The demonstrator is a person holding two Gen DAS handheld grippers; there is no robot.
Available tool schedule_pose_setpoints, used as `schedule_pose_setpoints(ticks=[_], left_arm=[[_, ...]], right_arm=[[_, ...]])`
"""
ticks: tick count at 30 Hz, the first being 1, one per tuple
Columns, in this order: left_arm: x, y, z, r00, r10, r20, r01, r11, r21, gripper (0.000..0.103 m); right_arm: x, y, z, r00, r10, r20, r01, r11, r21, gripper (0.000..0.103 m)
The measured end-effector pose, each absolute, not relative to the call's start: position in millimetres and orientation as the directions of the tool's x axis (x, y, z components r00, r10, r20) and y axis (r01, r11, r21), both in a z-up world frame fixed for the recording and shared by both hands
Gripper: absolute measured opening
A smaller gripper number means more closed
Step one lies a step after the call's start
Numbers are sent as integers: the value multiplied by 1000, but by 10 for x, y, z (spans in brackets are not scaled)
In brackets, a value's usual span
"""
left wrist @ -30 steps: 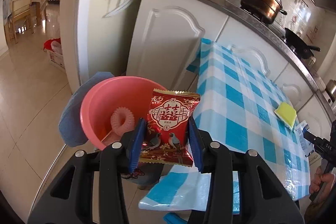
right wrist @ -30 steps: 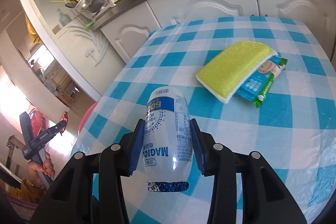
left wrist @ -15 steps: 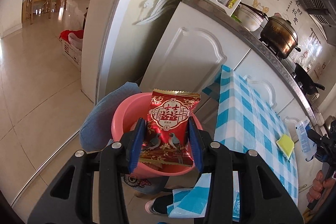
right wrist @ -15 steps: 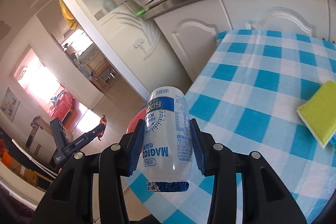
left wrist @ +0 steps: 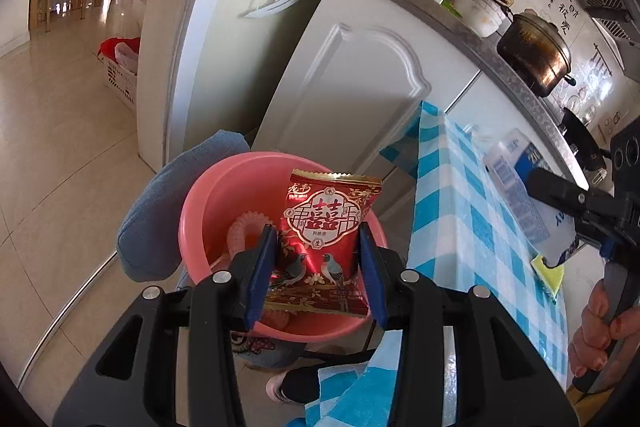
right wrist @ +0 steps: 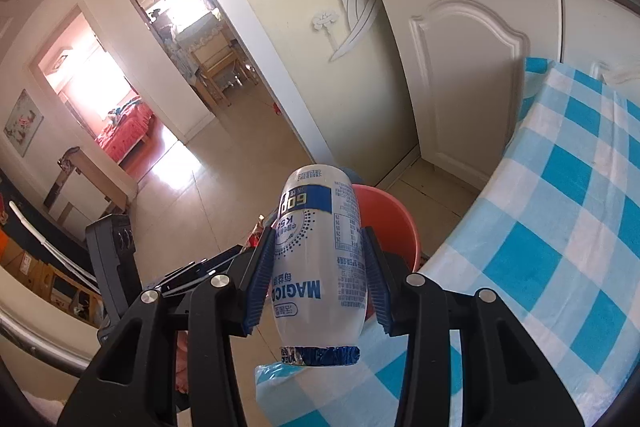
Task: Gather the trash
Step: 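Carry the wrapper and bottle to the red bucket and release both, then move both open tools back over the table toward the sponge and wipe packet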
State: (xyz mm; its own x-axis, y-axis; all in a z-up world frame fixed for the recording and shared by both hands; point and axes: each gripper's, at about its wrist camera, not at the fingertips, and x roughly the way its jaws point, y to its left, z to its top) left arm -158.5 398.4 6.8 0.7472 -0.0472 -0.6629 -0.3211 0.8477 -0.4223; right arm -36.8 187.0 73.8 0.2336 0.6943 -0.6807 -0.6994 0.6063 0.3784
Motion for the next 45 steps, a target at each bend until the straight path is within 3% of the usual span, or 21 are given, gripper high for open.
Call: schedule_pose_setpoints(ticks=[7,8,9,10,14,21,34,45], left_arm=[[-1374,3871,-257,679,-40,-733,-338,870,-360,43],[-1358,3866,-293,667,-38,-744,-340,872,-351,48],[-1341,3863,-328,655,-29,-755,-349,874,-337,64],[-1349,3867,-349,649,-7,-760,-366,874,-320,78],[-1427,3910,-364,654,5,-756,-378,869,-321,86],[-1660,4090,-211,704,35,-709,-408,838,-363,89],[-1661,3995,-119,700,38,-713,-427,823,-375,93],[-1521,3581,11,678,45,-733,-384,873,-301,93]], right_arm=[[-265,2287,483,268,626,-732,-716,638,283,49],[-258,2314,451,283,614,-737,-717,646,263,59],[-263,2318,431,302,604,-737,-714,656,245,67],[-276,2291,416,313,603,-734,-711,661,240,67],[-303,2069,395,347,625,-699,-688,676,263,77],[-322,1597,451,406,657,-635,-623,707,334,88],[-416,1023,503,507,633,-585,-559,758,335,90],[-520,689,403,532,631,-565,-520,770,371,93]])
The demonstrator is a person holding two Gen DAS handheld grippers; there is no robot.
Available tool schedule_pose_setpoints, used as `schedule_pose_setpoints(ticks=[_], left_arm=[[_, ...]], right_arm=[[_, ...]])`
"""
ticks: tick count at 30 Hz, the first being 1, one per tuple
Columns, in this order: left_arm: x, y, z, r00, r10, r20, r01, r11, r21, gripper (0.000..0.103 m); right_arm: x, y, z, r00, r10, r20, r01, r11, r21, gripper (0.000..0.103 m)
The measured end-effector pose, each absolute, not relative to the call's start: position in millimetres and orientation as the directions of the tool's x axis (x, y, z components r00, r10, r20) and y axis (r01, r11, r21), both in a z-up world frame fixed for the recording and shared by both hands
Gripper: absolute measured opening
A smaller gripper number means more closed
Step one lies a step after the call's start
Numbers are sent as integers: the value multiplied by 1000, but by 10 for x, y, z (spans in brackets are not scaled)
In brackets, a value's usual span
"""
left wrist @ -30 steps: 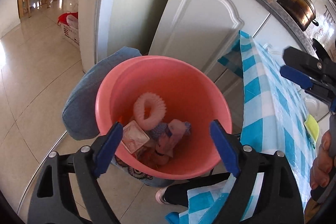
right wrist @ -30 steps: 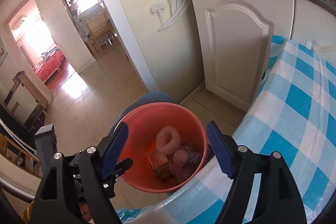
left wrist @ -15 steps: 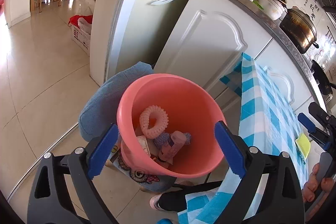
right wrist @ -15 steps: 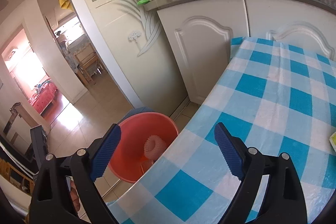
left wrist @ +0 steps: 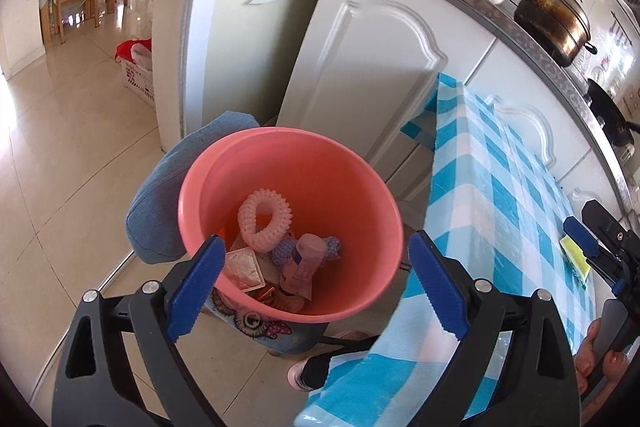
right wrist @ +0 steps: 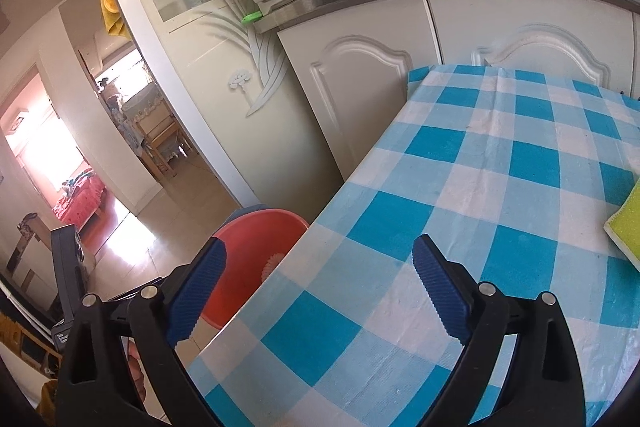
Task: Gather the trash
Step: 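Move both open tools back over the table toward the sponge and wipe packet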
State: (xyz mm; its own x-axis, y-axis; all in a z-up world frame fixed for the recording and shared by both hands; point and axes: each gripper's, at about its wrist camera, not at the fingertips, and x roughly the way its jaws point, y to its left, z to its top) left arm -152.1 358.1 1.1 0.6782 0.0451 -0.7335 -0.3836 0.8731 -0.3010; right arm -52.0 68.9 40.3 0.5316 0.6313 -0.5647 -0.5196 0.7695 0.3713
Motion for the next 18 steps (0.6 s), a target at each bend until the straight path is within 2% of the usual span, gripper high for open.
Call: schedule_pose_setpoints(ticks=[18], left_arm=[[-1349,2728,267,672,62,-738,-253,956,-150,93]], right_arm=[[-656,-70,325,584,662,-470,-495,749,440,93]])
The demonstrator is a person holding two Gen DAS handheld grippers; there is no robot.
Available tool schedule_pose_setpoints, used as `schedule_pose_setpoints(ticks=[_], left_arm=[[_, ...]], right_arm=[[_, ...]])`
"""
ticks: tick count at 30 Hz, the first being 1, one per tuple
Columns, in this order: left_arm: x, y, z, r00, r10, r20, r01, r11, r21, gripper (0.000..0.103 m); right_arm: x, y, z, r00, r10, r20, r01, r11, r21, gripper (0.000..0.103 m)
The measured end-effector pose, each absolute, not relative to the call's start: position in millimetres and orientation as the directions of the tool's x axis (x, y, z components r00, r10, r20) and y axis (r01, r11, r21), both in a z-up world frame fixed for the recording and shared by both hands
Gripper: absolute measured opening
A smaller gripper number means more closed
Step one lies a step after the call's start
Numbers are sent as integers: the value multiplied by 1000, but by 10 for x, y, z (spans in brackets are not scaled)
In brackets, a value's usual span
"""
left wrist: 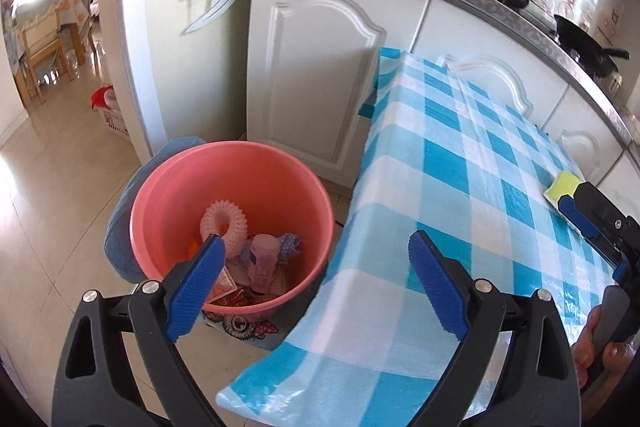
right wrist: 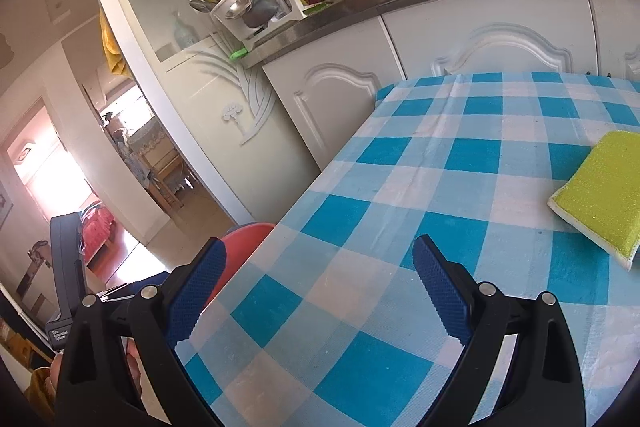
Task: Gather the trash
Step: 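Move both open tools back over the table toward the sponge and wipe packet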
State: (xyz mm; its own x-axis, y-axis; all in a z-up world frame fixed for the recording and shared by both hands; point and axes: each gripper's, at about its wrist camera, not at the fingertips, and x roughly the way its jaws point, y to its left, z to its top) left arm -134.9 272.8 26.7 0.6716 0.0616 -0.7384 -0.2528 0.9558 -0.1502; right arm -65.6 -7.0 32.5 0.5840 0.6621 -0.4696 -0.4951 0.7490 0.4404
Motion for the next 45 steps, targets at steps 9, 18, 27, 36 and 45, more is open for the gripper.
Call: schedule_pose_setpoints(ticks=[9,18,27,36,45], left_arm=[[-1270,2306,342,665,63,-744,-187,979,-84,93],[-1186,1914,383,665,72,-744,-127,992,-18,93],[-1106,1519,413,660,61,-749,-59,998,30,93],[-1085,1197,416,654,54,-754,2,997,73,94],[-1071,940,430,651,13,-759,68,995,75,94]], right_arm=[[-654,-454,314,609,666,-431,-459,738,494,93],[-643,-836,335,639,661,-394,-420,729,541,93],[-630,-1234,360,678,638,-366,-372,726,579,93],[-613,-1596,377,722,598,-348,-310,730,609,93],[-583,-2006,355,771,536,-344,-225,734,640,95]])
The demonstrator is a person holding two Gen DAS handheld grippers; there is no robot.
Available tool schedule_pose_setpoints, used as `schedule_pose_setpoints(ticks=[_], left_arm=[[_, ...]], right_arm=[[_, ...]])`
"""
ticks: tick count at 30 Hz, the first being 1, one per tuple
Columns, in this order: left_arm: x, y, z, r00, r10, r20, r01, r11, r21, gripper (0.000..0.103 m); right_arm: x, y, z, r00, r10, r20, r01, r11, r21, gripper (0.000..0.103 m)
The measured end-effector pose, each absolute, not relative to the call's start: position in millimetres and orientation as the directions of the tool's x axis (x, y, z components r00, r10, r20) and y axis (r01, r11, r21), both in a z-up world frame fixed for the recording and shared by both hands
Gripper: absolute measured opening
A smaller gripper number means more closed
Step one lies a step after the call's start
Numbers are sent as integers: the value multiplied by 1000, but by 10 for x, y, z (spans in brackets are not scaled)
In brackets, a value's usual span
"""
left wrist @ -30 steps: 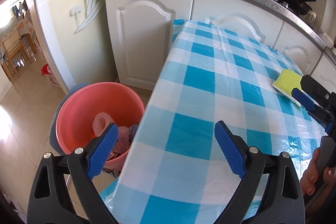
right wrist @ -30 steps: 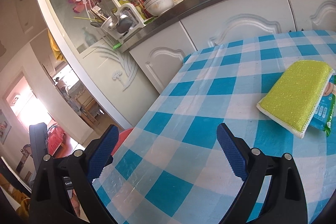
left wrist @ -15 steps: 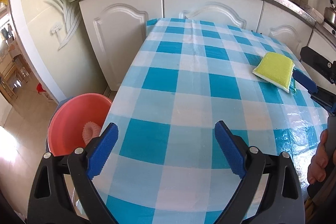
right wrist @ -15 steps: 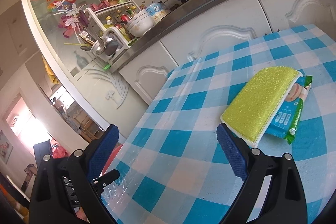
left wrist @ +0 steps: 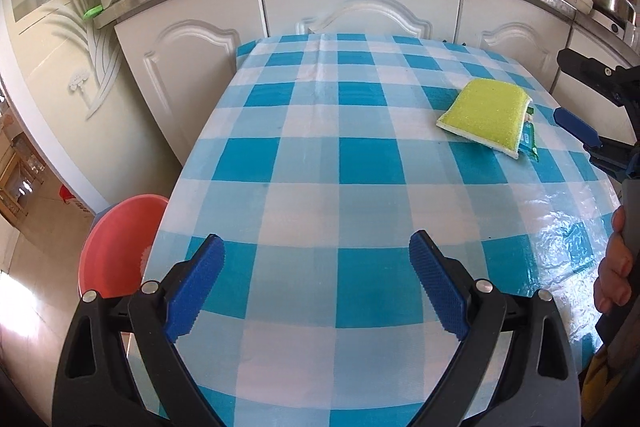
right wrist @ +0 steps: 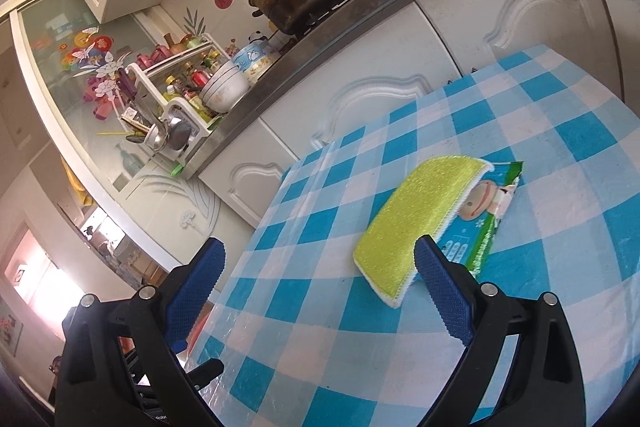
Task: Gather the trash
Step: 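Move both open tools back over the table toward the sponge and wipe packet, then grasp the yellow-green sponge with the left tool while the right tool grasps the blue wipe packet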
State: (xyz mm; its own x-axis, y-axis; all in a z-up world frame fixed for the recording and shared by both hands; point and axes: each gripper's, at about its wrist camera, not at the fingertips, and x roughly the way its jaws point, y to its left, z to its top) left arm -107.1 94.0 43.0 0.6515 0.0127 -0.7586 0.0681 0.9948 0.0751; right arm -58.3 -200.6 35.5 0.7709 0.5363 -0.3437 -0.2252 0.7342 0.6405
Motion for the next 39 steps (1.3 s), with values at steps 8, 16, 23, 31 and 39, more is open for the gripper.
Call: schedule_pose_setpoints(ticks=[8,16,23,31,39], left_arm=[[-1029,545,515,651,-148,-744,258,966,33,94],[-779,32,527,576,-347,-740,484,874,-33,94],[-224,-375,449,449,-522,-725,631,760,-156,94],[473,-563,258,378,-549,-746,623,747,-233,94],[687,-699,130,336,-537,-774,654,724,-218,94]], right_arm=[[-509,-2621,214,819,454,-350,-89,704,705,95],[-420,-3005,38,828,432,-357,-14,653,757,95],[-387,-3177,-65,829,435,-352,11,616,788,95],[-370,-3220,-81,827,455,-329,-3,589,808,95],[-316,-3202,-104,816,477,-328,-12,580,815,95]])
